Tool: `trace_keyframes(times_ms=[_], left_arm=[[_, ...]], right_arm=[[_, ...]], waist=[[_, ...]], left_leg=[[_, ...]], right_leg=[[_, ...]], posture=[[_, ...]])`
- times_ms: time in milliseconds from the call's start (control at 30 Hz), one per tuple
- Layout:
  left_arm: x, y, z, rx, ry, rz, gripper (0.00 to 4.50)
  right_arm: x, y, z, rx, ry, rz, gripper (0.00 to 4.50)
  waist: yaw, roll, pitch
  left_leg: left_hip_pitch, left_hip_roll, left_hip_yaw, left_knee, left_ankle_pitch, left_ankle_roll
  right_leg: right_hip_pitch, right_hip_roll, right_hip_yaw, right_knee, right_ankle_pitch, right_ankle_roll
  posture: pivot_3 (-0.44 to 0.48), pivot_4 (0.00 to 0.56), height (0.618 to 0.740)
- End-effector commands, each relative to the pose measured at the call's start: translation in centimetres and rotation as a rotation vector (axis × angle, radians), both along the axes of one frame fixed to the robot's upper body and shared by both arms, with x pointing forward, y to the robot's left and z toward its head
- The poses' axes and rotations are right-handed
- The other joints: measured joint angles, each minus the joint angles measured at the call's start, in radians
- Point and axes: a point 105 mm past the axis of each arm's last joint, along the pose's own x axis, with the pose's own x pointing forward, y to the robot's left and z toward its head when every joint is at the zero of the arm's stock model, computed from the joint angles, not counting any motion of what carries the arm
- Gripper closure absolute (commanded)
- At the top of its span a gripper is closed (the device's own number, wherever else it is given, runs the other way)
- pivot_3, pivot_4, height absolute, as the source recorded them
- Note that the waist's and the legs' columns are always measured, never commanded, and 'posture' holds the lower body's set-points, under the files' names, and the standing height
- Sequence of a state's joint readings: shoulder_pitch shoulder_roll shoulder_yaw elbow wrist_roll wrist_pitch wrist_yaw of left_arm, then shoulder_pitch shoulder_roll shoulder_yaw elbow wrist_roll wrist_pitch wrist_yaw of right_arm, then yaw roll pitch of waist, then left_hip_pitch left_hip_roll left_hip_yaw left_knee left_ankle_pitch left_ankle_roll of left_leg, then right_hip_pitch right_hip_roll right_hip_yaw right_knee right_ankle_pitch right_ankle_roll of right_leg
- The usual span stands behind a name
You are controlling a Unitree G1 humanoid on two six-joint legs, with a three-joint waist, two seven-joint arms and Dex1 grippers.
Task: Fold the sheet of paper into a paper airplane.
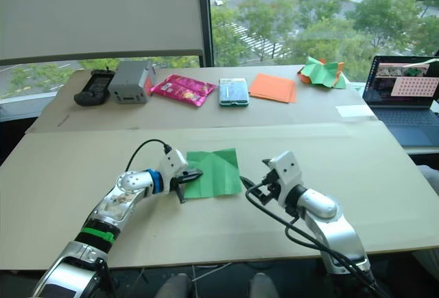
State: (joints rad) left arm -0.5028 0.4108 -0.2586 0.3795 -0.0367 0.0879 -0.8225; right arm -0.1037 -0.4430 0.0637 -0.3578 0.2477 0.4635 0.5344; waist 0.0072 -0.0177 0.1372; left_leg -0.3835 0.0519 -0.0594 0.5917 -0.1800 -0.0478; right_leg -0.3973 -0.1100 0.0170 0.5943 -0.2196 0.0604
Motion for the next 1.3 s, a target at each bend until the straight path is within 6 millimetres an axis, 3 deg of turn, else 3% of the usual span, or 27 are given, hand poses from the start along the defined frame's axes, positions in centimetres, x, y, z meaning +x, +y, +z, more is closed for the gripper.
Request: trace_keyframes(times_ms=[33, 233, 400, 633, 733, 833, 933, 1067, 1233, 1300], left_arm=[[-0.6, 0.5, -2.3, 0.092, 0.045, -0.018, 4.5], [-0.9, 0.6, -2.7, 0.104, 0.048, -0.031, 4.5], [-1.1, 0.7, -2.8, 0.102, 0.05, -0.032, 4.5], [-1.5, 0.7, -2.8, 0.099, 0.053, -0.033, 4.5], [-1.6, 0.8, -2.9, 0.101, 0.056, -0.033, 4.5], [-1.7, 1.0, -2.9, 0.103, 0.057, -0.031, 4.5], [-1.7, 1.0, -2.8, 0.105, 0.058, -0.031, 4.5], [-1.8, 1.1, -2.8, 0.108, 0.058, -0.033, 4.5], [-1.5, 1.3, -2.5, 0.11, 0.053, -0.024, 4.5], [-1.4, 1.4, -2.5, 0.11, 0.051, -0.019, 4.5]], right_arm=[[-0.6, 0.5, 1.0, -0.01, -0.03, 0.033, 0.8], [-1.8, 1.5, -0.1, -0.044, 0.03, 0.125, 2.88], [-2.5, 1.6, -2.2, -0.124, 0.12, 0.165, 4.47], [-2.4, 0.9, -5.5, -0.251, 0.212, 0.132, 4.47], [-1.6, 0.9, -6.1, -0.257, 0.209, 0.089, 4.47], [0.5, 0.8, -6.4, -0.274, 0.161, 0.015, 4.47], [2.6, 1.1, -5.7, -0.236, 0.116, -0.04, 4.47], [3.8, 2.9, -3.8, -0.141, 0.062, -0.002, 4.47], [2.8, 8.7, -0.1, 0.028, -0.007, 0.213, 4.47], [2.8, 9.9, 0.4, 0.05, -0.019, 0.242, 4.47]], waist=[[0.001, 0.0, -0.001], [0.0, 0.0, -0.002], [0.0, 0.001, -0.002], [-0.002, -0.001, -0.005], [-0.007, -0.004, -0.005], [-0.015, -0.004, -0.005], [-0.02, -0.003, -0.006], [-0.019, -0.003, -0.006], [-0.02, -0.001, -0.006], [-0.02, 0.0, -0.006]], left_leg=[[0.001, 0.0, 0.0, 0.0, 0.0, 0.0], [0.004, 0.0, 0.0, 0.0, -0.001, -0.002], [0.004, 0.0, 0.0, 0.0, -0.001, -0.002], [0.005, 0.0, 0.0, 0.0, -0.003, -0.005], [0.009, 0.0, 0.0, 0.0, -0.005, -0.008], [0.014, 0.0, 0.0, 0.0, -0.007, -0.01], [0.013, 0.0, 0.0, 0.001, -0.007, -0.011], [0.013, 0.0, 0.0, 0.0, -0.007, -0.011], [0.01, 0.0, -0.001, -0.001, 0.0, -0.001], [0.01, 0.001, -0.002, -0.002, 0.0, -0.001]], right_leg=[[0.001, 0.0, 0.0, 0.0, 0.0, 0.0], [0.004, -0.001, 0.0, -0.001, 0.0, 0.0], [0.005, -0.001, 0.0, -0.001, 0.0, 0.0], [0.005, -0.001, 0.0, -0.001, 0.0, 0.0], [0.007, -0.001, 0.0, -0.001, -0.001, 0.0], [0.008, -0.002, -0.001, -0.001, -0.001, 0.0], [0.008, -0.003, -0.002, -0.002, -0.002, 0.0], [0.008, -0.002, -0.002, -0.001, -0.002, 0.0], [0.008, -0.001, -0.002, 0.001, -0.001, 0.0], [0.008, 0.0, -0.002, 0.001, -0.001, 0.0]], posture=[[0.0, 0.15, 0.706], [0.0, 0.15, 0.706], [0.0, 0.15, 0.706], [0.0, 0.15, 0.706], [0.0, 0.15, 0.706], [0.0, 0.15, 0.706], [0.0, 0.15, 0.706], [0.0, 0.15, 0.706], [0.0, 0.15, 0.706], [0.0, 0.15, 0.706]])
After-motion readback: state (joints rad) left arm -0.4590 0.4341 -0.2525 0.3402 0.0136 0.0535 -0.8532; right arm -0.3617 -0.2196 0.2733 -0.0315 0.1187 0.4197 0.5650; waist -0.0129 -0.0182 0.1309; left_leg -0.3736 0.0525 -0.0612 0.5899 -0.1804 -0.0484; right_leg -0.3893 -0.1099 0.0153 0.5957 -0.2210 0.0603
